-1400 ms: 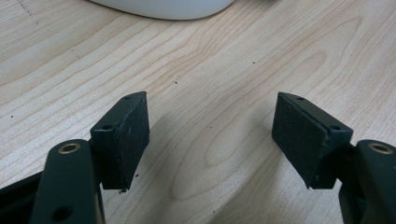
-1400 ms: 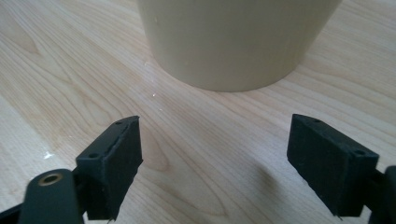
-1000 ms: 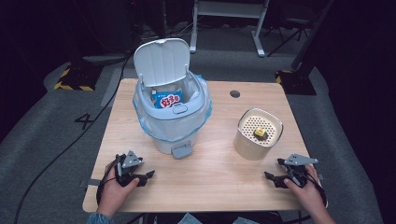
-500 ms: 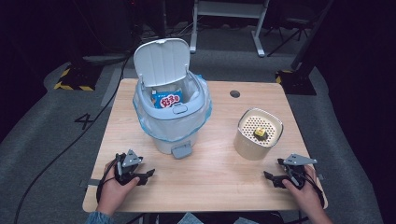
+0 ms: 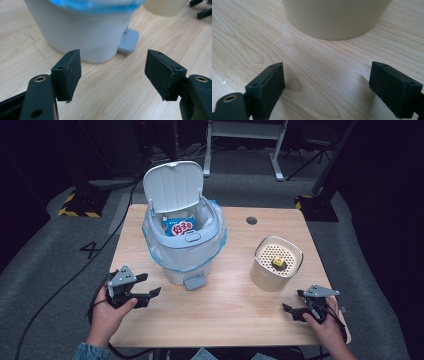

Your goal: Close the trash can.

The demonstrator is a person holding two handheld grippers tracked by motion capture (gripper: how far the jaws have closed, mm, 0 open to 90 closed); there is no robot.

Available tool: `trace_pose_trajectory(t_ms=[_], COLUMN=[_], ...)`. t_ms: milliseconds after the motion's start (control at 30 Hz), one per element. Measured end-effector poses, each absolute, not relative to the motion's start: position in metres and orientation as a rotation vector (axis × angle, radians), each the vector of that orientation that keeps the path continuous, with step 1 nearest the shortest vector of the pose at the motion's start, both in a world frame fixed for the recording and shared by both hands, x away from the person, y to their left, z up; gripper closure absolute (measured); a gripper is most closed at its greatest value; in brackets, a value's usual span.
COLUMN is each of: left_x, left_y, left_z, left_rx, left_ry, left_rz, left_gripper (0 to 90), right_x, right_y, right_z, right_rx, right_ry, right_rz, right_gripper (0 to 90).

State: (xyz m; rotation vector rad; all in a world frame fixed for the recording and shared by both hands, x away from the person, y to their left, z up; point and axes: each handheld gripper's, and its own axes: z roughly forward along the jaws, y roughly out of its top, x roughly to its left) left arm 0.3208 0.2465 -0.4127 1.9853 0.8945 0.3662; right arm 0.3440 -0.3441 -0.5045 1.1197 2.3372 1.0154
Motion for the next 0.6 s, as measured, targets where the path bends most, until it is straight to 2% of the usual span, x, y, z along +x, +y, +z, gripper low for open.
trace_pose_trajectory(t_ms=[367, 600], left_x=[0.332, 0.345], left_y=[0.252, 0.254], left_z=[-0.35, -0.324], left_rx=[1.905, 1.849], left_ry=[0.892, 0.9], left_rz=[0.454, 0.501], left_gripper=[29.2, 29.1], right_x=[0.344, 0.344], right_y=[-0.344, -0.344], right_z=[-0.505, -0.505], right_rx=[1.12, 1.12], right_ry=[2.337, 2.337], right_rz=[1.016, 1.016], right_gripper=[13.4, 13.4])
